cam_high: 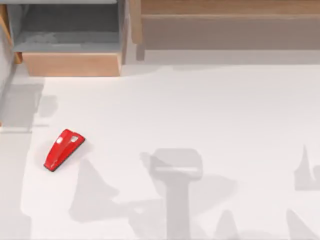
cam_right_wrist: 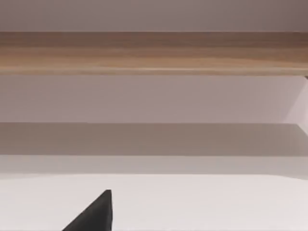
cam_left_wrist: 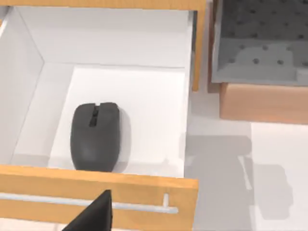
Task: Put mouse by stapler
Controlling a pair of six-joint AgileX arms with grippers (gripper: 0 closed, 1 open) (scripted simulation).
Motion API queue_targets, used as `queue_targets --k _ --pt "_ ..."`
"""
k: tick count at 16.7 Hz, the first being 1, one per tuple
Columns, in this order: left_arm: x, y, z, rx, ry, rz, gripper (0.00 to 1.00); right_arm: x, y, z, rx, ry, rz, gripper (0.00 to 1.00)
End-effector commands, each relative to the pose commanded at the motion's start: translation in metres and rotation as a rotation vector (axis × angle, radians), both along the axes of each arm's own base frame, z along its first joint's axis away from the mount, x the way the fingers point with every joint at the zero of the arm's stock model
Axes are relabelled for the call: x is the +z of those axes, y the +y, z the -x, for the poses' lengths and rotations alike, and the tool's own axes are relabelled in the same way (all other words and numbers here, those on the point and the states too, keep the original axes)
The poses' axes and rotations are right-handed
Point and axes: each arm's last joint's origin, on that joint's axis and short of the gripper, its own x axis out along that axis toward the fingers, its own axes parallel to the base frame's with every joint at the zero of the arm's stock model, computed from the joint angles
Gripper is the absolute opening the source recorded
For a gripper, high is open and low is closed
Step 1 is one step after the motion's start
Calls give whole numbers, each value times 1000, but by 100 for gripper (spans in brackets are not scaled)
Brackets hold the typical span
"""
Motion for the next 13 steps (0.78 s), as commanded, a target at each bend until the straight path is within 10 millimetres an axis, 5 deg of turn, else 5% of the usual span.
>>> queue_targets --k 5,9,13 --pt "-1 46 -110 52 299 26 100 0 0 0 0 0 0 100" --pt "-45 89 -182 83 514 65 100 0 0 0 0 0 0 100" --pt "-105 126 -224 103 691 110 100 0 0 0 0 0 0 100"
